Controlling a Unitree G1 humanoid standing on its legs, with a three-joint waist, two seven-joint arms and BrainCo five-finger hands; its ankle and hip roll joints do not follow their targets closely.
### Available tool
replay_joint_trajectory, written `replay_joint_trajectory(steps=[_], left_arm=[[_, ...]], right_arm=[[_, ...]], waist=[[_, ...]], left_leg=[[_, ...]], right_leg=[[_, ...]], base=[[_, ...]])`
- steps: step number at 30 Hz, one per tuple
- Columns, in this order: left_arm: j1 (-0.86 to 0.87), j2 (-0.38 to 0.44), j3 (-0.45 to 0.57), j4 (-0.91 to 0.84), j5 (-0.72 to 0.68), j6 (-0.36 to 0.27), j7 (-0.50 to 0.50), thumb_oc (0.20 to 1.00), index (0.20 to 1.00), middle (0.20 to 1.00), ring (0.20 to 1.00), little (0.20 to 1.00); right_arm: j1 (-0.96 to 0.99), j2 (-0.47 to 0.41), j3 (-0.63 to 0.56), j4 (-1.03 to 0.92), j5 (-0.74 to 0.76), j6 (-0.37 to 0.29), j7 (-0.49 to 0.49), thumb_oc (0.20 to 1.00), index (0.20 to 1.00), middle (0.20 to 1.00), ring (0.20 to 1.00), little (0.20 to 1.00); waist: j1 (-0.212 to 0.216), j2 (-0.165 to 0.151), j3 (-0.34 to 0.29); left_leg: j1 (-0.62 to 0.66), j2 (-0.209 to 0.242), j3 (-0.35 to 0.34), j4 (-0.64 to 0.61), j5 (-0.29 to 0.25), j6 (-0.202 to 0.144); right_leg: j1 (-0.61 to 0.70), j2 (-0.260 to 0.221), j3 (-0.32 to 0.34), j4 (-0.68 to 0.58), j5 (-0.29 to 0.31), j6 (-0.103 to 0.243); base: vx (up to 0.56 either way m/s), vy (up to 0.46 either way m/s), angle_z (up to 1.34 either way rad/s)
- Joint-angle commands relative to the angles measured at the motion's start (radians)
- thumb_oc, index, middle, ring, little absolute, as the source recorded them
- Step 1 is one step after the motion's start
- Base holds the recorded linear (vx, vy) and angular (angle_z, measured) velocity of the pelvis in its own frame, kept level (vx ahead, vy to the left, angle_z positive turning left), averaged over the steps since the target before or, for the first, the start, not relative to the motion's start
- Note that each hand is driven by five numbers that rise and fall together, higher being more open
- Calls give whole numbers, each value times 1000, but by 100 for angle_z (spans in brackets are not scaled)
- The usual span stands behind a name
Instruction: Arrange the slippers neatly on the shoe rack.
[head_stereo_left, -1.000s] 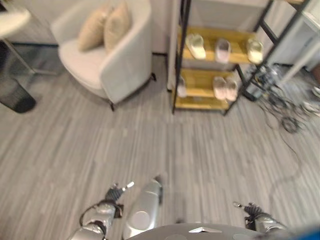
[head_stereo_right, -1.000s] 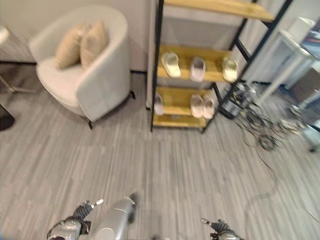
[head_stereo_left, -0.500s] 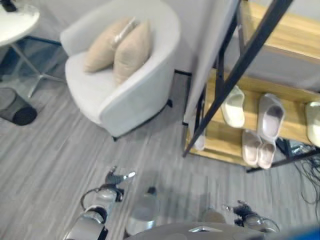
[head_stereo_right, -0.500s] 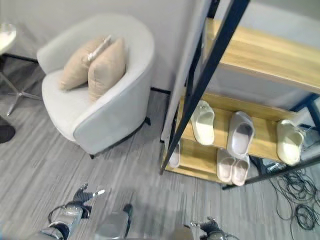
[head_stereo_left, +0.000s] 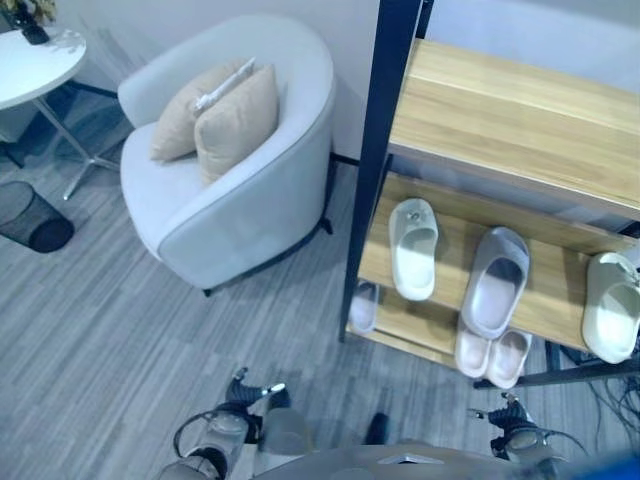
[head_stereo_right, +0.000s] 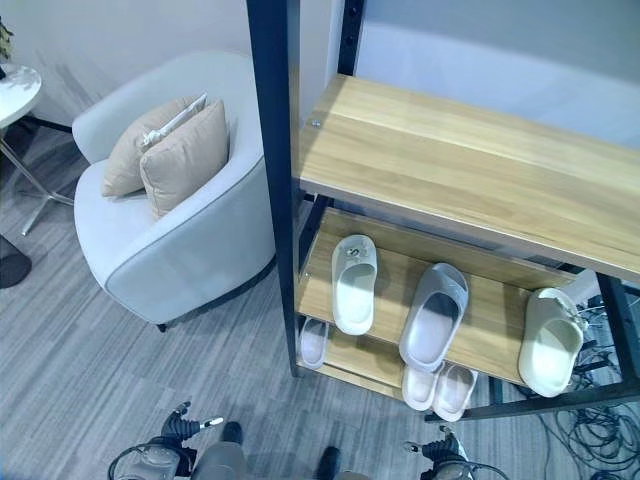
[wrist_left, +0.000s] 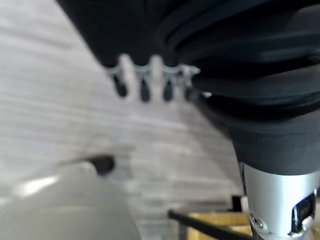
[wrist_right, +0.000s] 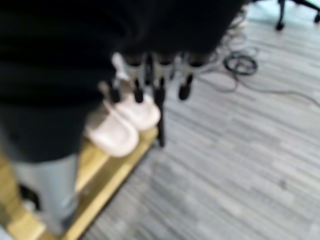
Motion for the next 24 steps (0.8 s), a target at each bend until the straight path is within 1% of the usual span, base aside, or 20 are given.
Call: replay_joint_trajectory(steps=[1,5,6,7,8,10,11,13,15,17,21,22,23,24], left_arm=[[-14,-58,17,44,-57,-10,19,1000,1000,1000,1000,1000],[3,-68,19,75,-47,2,9,1000,1000,1000,1000,1000],[11,-69,17,86,-32,5,7,1000,1000,1000,1000,1000],[22,-73,14,84,-17,7,-2,1000,1000,1000,1000,1000],[25,-76,13,80,-15,6,-8,1000,1000,1000,1000,1000],[27,-77,6,72,0,2,-12,1000,1000,1000,1000,1000],[28,-78,-10,59,20,-1,-16,1000,1000,1000,1000,1000],[29,-75,-18,46,28,-7,-28,1000,1000,1000,1000,1000],[29,-73,-26,42,39,-12,-42,1000,1000,1000,1000,1000],[30,-72,-32,36,45,-14,-49,1000,1000,1000,1000,1000],[16,-68,-65,26,92,-12,-69,1000,1000,1000,1000,1000],[34,-23,-20,-4,92,-29,-94,1000,1000,1000,1000,1000],[39,-24,-4,-14,84,-27,-94,1000,1000,1000,1000,1000],[51,-30,10,-11,83,-27,-95,1000,1000,1000,1000,1000]], right_arm=[[-4,16,0,3,-32,0,-19,1000,1000,1000,1000,1000],[12,47,9,-7,-31,1,-13,1000,1000,1000,1000,1000],[13,64,-3,-32,30,-20,5,1000,1000,1000,1000,1000],[12,86,-13,-115,125,-60,31,1000,1000,1000,1000,1000],[1,94,-13,-165,163,-74,44,1000,1000,1000,1000,1000],[-1,89,-2,-232,182,-89,60,1000,1000,1000,1000,1000],[-4,92,30,-302,198,-105,88,1000,1000,1000,1000,1000],[-13,96,61,-352,227,-114,127,1000,1000,1000,1000,1000],[-33,97,92,-402,264,-118,176,1000,1000,1000,1000,1000],[-44,96,107,-424,284,-118,201,1000,1000,1000,1000,1000],[-108,96,209,-475,250,-109,266,1000,1000,1000,1000,1000],[2,-211,156,-657,122,-96,360,1000,1000,1000,1000,1000],[62,-216,175,-775,100,-104,372,1000,1000,1000,1000,1000],[122,-244,193,-872,45,-120,384,1000,1000,1000,1000,1000]], waist=[[22,45,2],[10,54,-24],[5,61,-35],[-4,69,-46],[-11,77,-48],[-14,85,-50],[-14,94,-47],[-10,101,-48],[-7,109,-50],[-4,114,-50],[21,119,-54],[2,104,-49],[-7,105,-47],[-18,107,-43]], left_leg=[[63,-95,-101,-84,-157,84],[114,-100,-104,-164,-140,97],[147,-92,-90,-213,-126,100],[175,-93,-78,-254,-117,104],[178,-96,-61,-256,-121,102],[178,-102,-49,-256,-125,102],[178,-108,-43,-256,-127,104],[176,-115,-42,-256,-127,105],[174,-123,-42,-256,-124,106],[172,-124,-45,-256,-120,106],[164,-129,-67,-256,-109,105],[165,-126,-62,-256,-107,98],[157,-123,-54,-256,-103,97],[154,-119,-47,-256,-102,95]], right_leg=[[-52,-59,19,180,-95,85],[-22,-55,13,157,-91,87],[-12,-50,20,144,-88,90],[-1,-48,31,124,-84,94],[-1,-54,31,113,-71,102],[1,-60,32,99,-62,109],[-8,-65,37,104,-56,115],[-12,-70,40,109,-57,119],[-15,-77,40,115,-59,120],[-16,-79,38,122,-63,119],[-16,-79,27,131,-69,113],[-12,-77,22,133,-74,115],[-21,-75,26,133,-70,115],[-29,-73,32,136,-70,115]], base=[[66,102,0],[62,81,1],[69,157,-10],[51,164,-18],[18,120,-36],[-40,68,-27],[-64,60,-1],[-43,44,-10],[-24,21,-15],[-11,4,2],[-25,-13,17],[-34,-50,14],[-61,-42,37],[-73,-6,40]])
